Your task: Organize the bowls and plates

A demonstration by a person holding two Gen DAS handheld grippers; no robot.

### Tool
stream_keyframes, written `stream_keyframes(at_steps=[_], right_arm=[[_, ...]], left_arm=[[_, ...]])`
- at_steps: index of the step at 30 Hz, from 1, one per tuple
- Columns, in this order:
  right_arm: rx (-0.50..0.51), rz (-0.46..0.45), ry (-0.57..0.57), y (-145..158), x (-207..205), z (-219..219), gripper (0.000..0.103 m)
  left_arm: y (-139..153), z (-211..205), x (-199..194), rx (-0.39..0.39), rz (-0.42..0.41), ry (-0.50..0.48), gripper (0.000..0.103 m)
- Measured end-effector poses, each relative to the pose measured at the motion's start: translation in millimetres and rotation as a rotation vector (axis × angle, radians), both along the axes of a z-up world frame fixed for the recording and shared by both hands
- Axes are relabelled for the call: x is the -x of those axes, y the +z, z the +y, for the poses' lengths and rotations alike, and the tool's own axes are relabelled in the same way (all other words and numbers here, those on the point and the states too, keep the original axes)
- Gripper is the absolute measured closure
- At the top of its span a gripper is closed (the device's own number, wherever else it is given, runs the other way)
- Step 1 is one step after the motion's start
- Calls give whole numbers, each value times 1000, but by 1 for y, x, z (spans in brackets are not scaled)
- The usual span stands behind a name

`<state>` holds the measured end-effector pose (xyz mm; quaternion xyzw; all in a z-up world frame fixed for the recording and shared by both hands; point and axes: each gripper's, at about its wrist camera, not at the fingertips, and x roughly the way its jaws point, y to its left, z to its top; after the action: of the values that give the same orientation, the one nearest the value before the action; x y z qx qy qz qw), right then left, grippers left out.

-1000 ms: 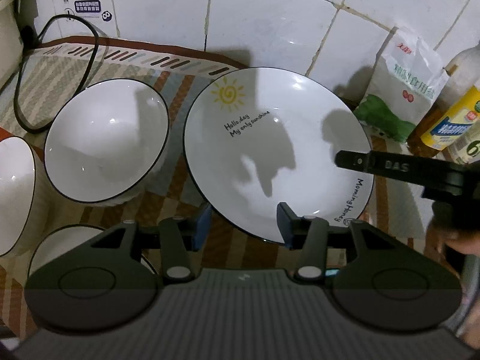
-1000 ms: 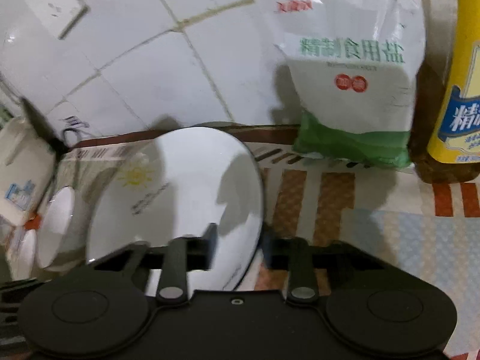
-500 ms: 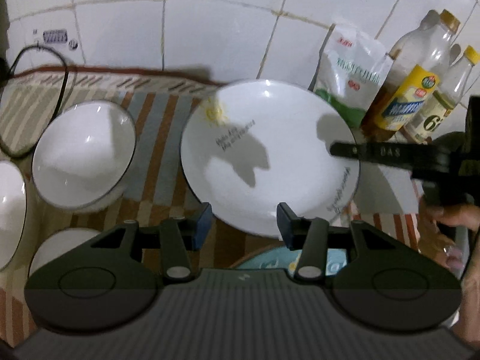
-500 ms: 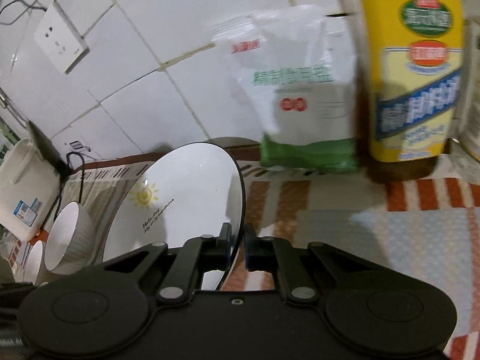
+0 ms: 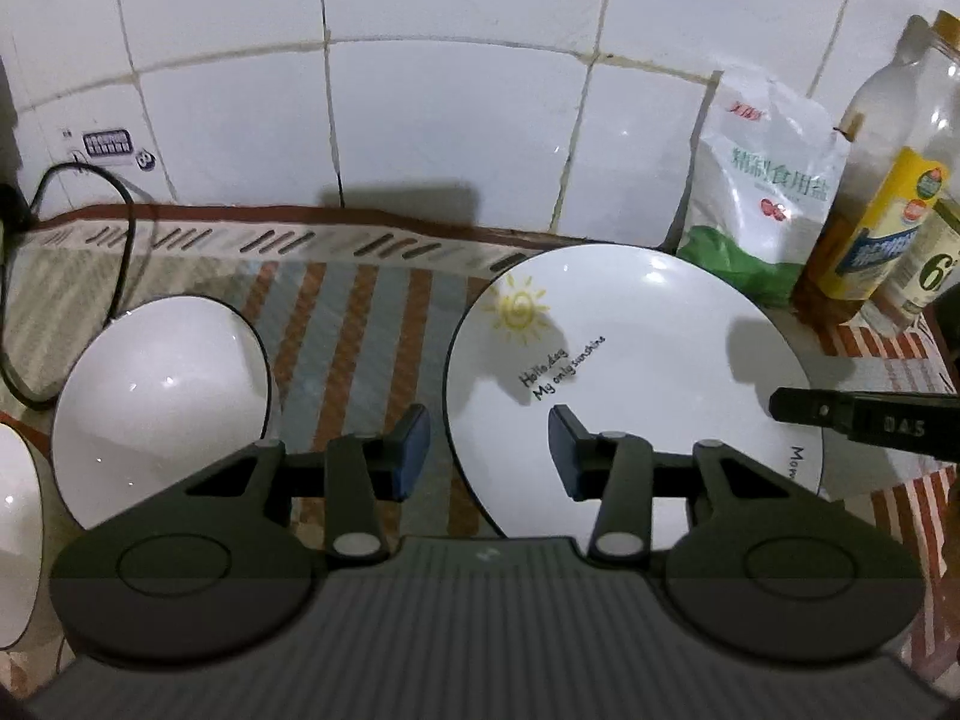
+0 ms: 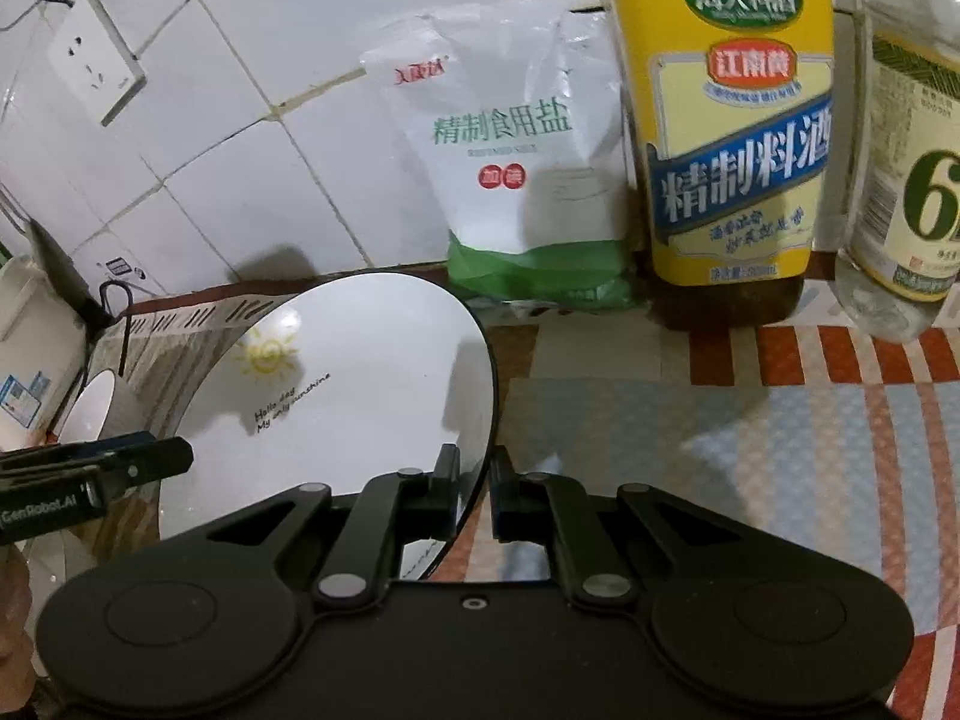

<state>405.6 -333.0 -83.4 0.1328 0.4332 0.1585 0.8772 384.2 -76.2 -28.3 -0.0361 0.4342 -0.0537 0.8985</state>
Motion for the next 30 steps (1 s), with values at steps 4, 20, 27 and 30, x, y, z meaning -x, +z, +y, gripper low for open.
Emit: stream_keyframes(at_steps=[4, 20, 27, 30], right_arm=[[-15, 2, -6, -2, 0, -2, 92], [-138, 53, 20, -16, -8, -7, 80], [-76, 1, -20, -11, 2, 5, 83], [-67, -30, -15, 4, 8, 8, 85]], left_arm=[[-11, 6, -11, 34, 65, 16, 61], [-30, 4, -33, 48, 82, 43, 72], [-28, -11, -24, -84, 6, 1, 75], [-28, -16, -19, -153, -27, -10, 75]])
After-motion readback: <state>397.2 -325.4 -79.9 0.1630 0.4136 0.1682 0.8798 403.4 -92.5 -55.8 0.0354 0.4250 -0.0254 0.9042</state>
